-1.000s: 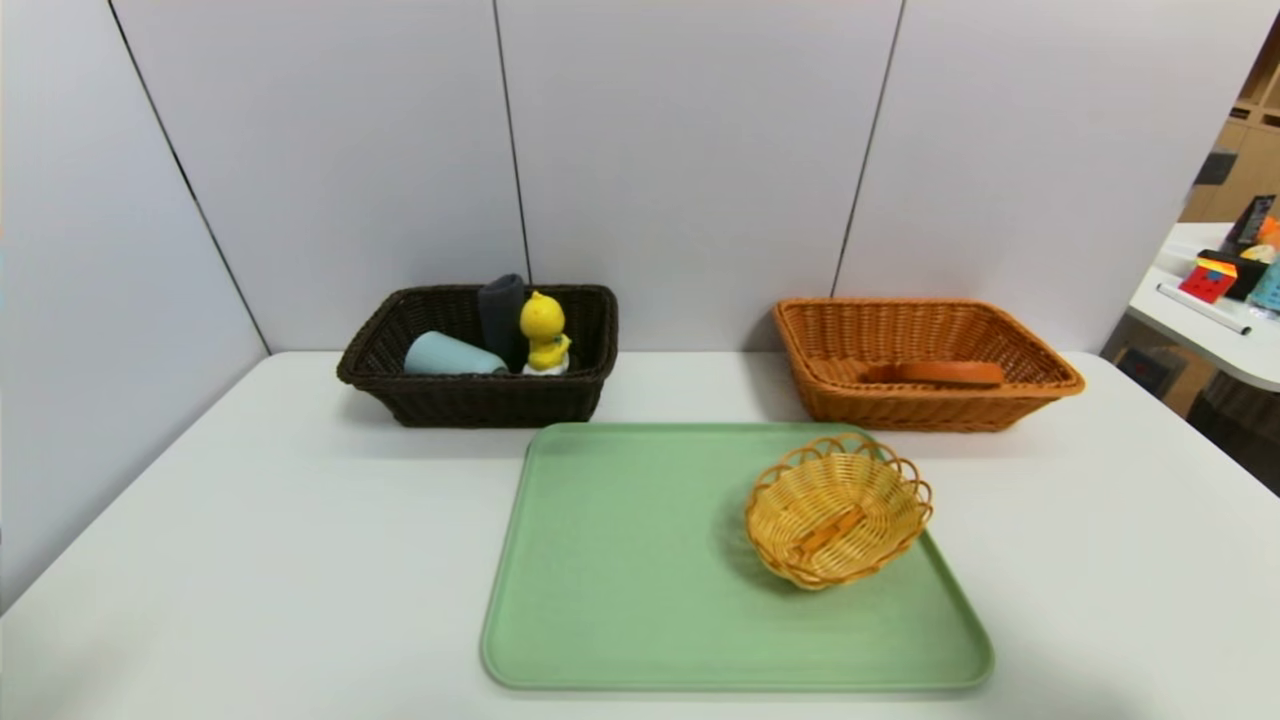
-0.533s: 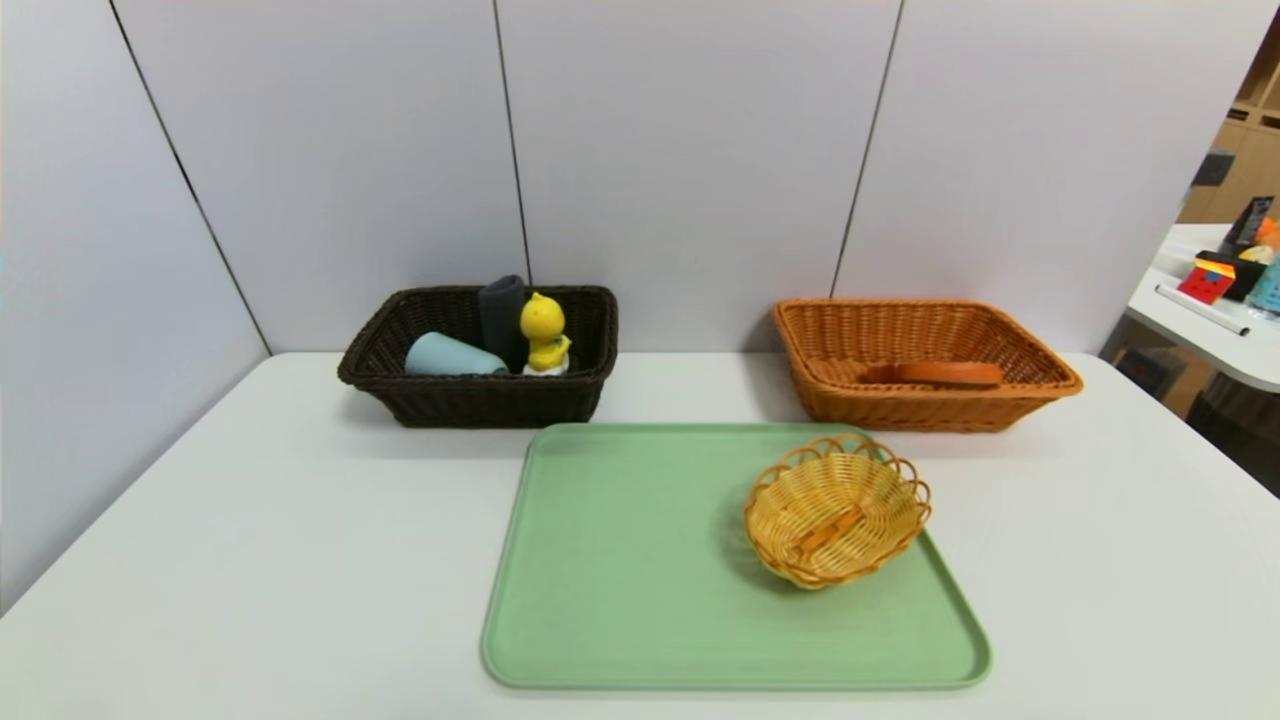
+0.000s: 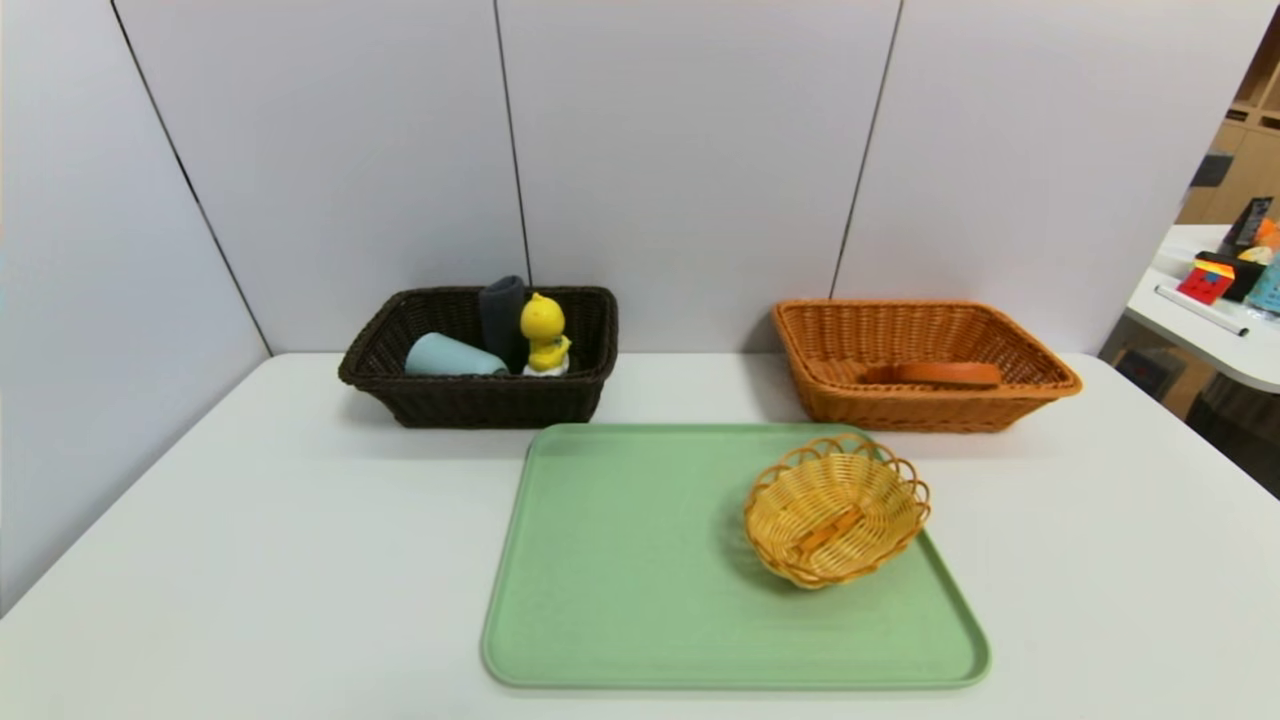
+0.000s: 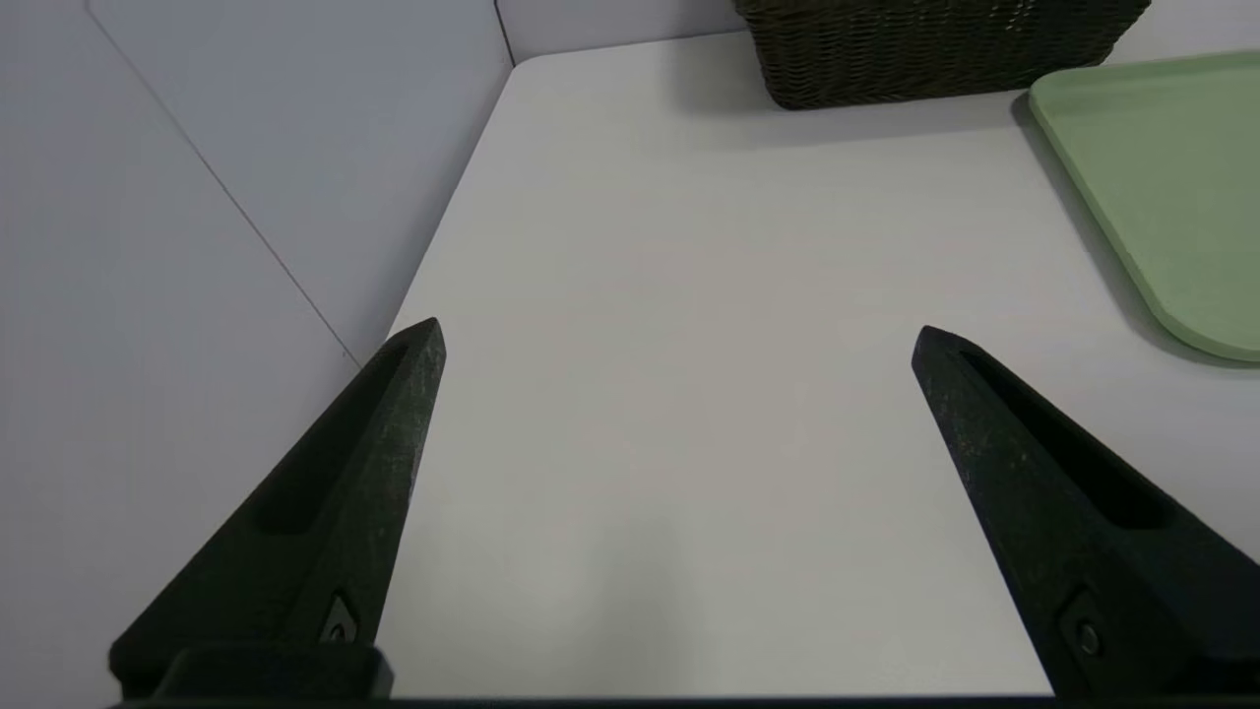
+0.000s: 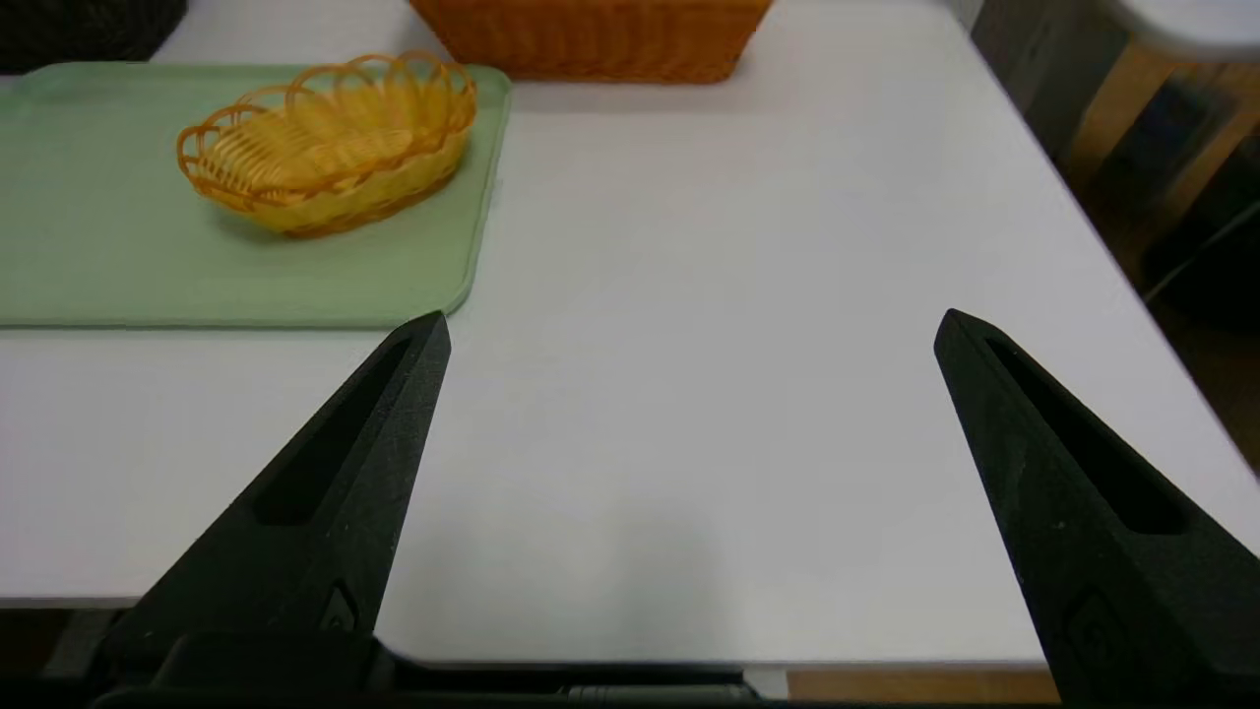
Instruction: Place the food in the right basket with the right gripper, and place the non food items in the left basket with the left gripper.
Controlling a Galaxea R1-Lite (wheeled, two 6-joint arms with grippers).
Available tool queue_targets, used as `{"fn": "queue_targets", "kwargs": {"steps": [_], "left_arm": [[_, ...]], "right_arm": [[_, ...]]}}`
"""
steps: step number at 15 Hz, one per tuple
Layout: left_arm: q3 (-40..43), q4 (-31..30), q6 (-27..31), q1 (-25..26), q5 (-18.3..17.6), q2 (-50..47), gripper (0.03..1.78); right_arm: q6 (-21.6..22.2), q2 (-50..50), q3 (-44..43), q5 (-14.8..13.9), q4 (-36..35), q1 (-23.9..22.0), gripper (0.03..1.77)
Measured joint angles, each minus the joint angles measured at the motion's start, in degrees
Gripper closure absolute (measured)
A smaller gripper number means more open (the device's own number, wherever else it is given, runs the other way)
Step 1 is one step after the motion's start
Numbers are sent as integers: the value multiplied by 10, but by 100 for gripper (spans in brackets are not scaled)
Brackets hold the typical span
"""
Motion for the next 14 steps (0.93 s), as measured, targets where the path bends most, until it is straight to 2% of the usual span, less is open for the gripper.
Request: {"fn": "queue_targets", "kwargs": {"steps": [3,5,11,12,14], "left_arm": [[29,-15,0,-4,0,-48,12],[54,-59,-1,-5,0,-64,12],[205,-285,12,-5,0,-74,12],[235,-323,13,-5,0,-74,12],[279,-381,11,-5,-3,-74,12]], "right_arm": [[-40,-51,78,10,-138,0,10],[-56,-67,135,25,-238,0,10],[-93,-79,344,61,-517,0,10],[-97,-79,359,65,-544,0,10],[-98,-79,370,67,-521,0,10]]}}
